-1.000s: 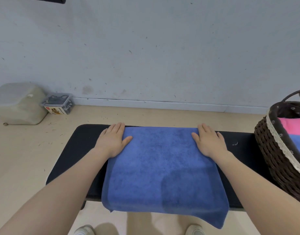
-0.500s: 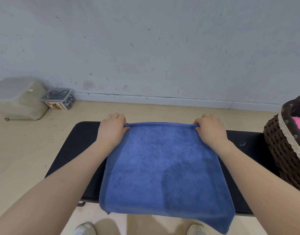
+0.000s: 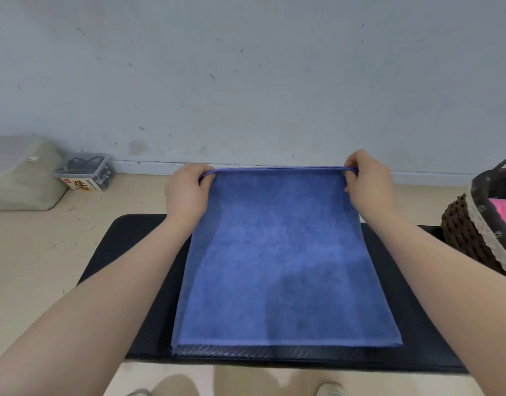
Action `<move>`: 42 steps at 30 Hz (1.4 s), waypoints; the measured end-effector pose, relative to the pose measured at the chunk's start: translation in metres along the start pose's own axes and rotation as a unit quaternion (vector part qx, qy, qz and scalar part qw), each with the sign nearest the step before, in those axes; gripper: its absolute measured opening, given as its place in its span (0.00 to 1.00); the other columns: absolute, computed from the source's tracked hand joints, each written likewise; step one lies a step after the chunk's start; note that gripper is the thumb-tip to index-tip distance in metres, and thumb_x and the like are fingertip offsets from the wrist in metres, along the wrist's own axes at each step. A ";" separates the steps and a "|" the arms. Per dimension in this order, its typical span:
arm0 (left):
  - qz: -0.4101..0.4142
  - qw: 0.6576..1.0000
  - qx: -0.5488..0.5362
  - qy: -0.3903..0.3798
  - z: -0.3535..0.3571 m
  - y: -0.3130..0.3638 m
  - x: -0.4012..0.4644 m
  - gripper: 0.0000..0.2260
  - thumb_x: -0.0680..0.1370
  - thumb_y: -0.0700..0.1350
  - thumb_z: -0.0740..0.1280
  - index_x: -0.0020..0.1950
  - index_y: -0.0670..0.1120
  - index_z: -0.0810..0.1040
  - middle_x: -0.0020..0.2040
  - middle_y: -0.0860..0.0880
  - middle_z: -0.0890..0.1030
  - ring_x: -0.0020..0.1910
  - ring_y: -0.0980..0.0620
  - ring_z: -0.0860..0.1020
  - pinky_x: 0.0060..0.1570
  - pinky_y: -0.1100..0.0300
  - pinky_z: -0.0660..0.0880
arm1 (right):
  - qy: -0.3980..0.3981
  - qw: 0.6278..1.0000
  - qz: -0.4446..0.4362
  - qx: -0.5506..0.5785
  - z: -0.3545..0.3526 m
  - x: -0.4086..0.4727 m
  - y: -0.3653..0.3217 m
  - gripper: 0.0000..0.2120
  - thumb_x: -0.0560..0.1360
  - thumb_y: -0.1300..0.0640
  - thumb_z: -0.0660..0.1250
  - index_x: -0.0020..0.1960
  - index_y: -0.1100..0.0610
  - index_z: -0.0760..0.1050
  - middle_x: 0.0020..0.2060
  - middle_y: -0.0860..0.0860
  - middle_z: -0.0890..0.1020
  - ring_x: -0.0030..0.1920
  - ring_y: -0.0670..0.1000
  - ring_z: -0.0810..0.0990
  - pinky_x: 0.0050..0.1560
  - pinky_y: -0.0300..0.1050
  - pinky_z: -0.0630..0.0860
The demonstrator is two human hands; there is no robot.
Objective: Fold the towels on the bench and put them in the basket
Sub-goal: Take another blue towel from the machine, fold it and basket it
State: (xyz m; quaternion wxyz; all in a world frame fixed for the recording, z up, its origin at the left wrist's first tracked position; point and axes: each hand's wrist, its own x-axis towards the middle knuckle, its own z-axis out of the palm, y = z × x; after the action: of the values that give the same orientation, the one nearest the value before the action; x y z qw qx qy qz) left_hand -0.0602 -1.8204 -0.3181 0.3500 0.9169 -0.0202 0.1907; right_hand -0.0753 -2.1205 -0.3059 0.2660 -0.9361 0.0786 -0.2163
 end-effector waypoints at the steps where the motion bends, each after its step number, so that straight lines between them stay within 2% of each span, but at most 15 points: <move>1: 0.007 1.000 -0.007 -0.003 -0.005 0.001 -0.004 0.08 0.78 0.41 0.62 0.49 0.43 0.81 0.46 0.48 0.80 0.46 0.50 0.75 0.42 0.60 0.66 | 0.004 1.000 0.006 0.021 -0.006 -0.004 -0.001 0.05 0.75 0.65 0.58 0.48 0.59 0.71 0.41 0.58 0.79 0.43 0.61 0.78 0.44 0.53 0.75; 3: 0.016 0.999 -0.024 -0.038 -0.015 0.002 -0.017 0.07 0.77 0.40 0.64 0.48 0.42 0.81 0.44 0.49 0.79 0.44 0.52 0.74 0.39 0.61 0.66 | 0.001 1.000 0.001 0.018 -0.015 -0.018 0.000 0.05 0.75 0.66 0.59 0.48 0.60 0.72 0.41 0.58 0.79 0.43 0.60 0.77 0.44 0.52 0.74; 6: 0.047 0.992 -0.036 -0.112 -0.032 0.001 -0.044 0.05 0.77 0.39 0.65 0.48 0.43 0.81 0.45 0.49 0.80 0.45 0.52 0.75 0.46 0.59 0.70 | -0.042 0.999 -0.011 -0.020 -0.026 -0.049 0.008 0.09 0.75 0.67 0.58 0.51 0.61 0.75 0.44 0.57 0.81 0.44 0.57 0.75 0.41 0.45 0.68; 10: 0.102 0.976 0.042 -0.190 -0.055 0.000 -0.082 0.02 0.76 0.39 0.66 0.46 0.45 0.78 0.42 0.52 0.76 0.42 0.52 0.73 0.44 0.61 0.67 | -0.114 0.991 -0.023 -0.067 -0.045 -0.094 0.018 0.11 0.76 0.65 0.58 0.53 0.57 0.76 0.47 0.54 0.80 0.48 0.56 0.77 0.41 0.43 0.67; 14: 0.161 0.951 0.144 -0.224 -0.069 -0.001 -0.118 0.09 0.73 0.38 0.67 0.40 0.49 0.69 0.39 0.52 0.72 0.38 0.51 0.70 0.40 0.59 0.64 | -0.164 0.976 -0.052 -0.135 -0.062 -0.136 0.017 0.08 0.77 0.62 0.58 0.51 0.56 0.75 0.49 0.52 0.76 0.46 0.55 0.76 0.42 0.48 0.73; 18: 0.209 0.930 0.203 -0.225 -0.073 -0.004 -0.152 0.11 0.72 0.36 0.66 0.40 0.50 0.67 0.38 0.53 0.70 0.39 0.48 0.71 0.40 0.58 0.59 | -0.214 0.958 -0.069 -0.179 -0.076 -0.170 0.017 0.07 0.78 0.62 0.57 0.51 0.55 0.73 0.46 0.52 0.72 0.42 0.55 0.75 0.41 0.47 0.73; 21: 0.191 0.920 0.216 -0.266 -0.074 -0.007 -0.169 0.08 0.74 0.37 0.63 0.43 0.49 0.66 0.40 0.53 0.69 0.41 0.49 0.70 0.40 0.59 0.59 | -0.257 0.944 -0.075 -0.194 -0.083 -0.188 0.018 0.06 0.78 0.61 0.58 0.52 0.53 0.71 0.46 0.50 0.72 0.43 0.53 0.75 0.42 0.43 0.73; 23: 0.156 0.921 0.195 -0.299 -0.076 -0.005 -0.175 0.08 0.75 0.39 0.63 0.44 0.50 0.67 0.40 0.53 0.69 0.41 0.51 0.69 0.39 0.61 0.62 | -0.267 0.937 -0.079 -0.211 -0.086 -0.195 0.019 0.06 0.78 0.61 0.58 0.51 0.52 0.70 0.47 0.50 0.73 0.42 0.51 0.75 0.42 0.42 0.74; 26: 0.135 0.915 0.167 -0.340 -0.079 -0.004 -0.183 0.06 0.75 0.41 0.63 0.44 0.52 0.69 0.43 0.54 0.72 0.44 0.52 0.70 0.44 0.61 0.69 | -0.267 0.933 -0.078 -0.227 -0.088 -0.199 0.019 0.05 0.78 0.60 0.58 0.51 0.51 0.69 0.47 0.50 0.72 0.41 0.51 0.75 0.42 0.43 0.75; 28: 0.144 0.907 0.196 -0.343 -0.080 -0.002 -0.184 0.04 0.76 0.42 0.62 0.47 0.51 0.70 0.45 0.53 0.73 0.45 0.53 0.70 0.47 0.61 0.69 | -0.273 0.930 -0.076 -0.234 -0.089 -0.199 0.017 0.05 0.77 0.61 0.58 0.49 0.51 0.67 0.47 0.50 0.72 0.41 0.51 0.75 0.41 0.44 0.76; 31: 0.175 0.902 0.246 -0.307 -0.081 0.005 -0.183 0.05 0.78 0.41 0.60 0.51 0.47 0.73 0.48 0.51 0.75 0.45 0.53 0.70 0.45 0.62 0.64 | -0.279 0.923 -0.081 -0.253 -0.091 -0.199 0.013 0.06 0.76 0.62 0.59 0.46 0.51 0.66 0.45 0.50 0.72 0.40 0.51 0.75 0.39 0.44 0.75; 35: 0.190 0.907 0.256 -0.274 -0.085 0.005 -0.184 0.03 0.76 0.40 0.60 0.47 0.47 0.71 0.45 0.50 0.74 0.43 0.51 0.70 0.42 0.62 0.61 | -0.278 0.926 -0.077 -0.242 -0.095 -0.199 0.014 0.06 0.74 0.61 0.59 0.43 0.52 0.64 0.40 0.49 0.72 0.37 0.50 0.71 0.32 0.40 0.66; 39: 0.170 0.909 0.221 -0.308 -0.084 -0.004 -0.188 0.06 0.75 0.39 0.61 0.42 0.48 0.66 0.40 0.53 0.71 0.42 0.51 0.70 0.40 0.60 0.66 | -0.329 0.905 -0.098 -0.253 -0.091 -0.204 0.015 0.05 0.73 0.60 0.60 0.43 0.52 0.64 0.39 0.48 0.73 0.40 0.51 0.73 0.38 0.45 0.72; 42: 0.144 0.910 0.182 -0.344 -0.083 -0.007 -0.188 0.06 0.74 0.39 0.62 0.41 0.48 0.67 0.37 0.55 0.69 0.40 0.51 0.69 0.39 0.60 0.68 | -0.359 0.894 -0.101 -0.248 -0.089 -0.204 0.017 0.07 0.71 0.61 0.60 0.42 0.52 0.63 0.36 0.47 0.71 0.37 0.50 0.70 0.35 0.43 0.68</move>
State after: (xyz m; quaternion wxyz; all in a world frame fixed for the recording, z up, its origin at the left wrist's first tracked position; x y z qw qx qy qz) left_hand -0.2614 -1.7796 -0.3345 0.1176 0.9605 -0.2362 -0.0882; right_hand -0.2980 -2.1229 -0.3210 0.0123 -0.9886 -0.0657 0.1353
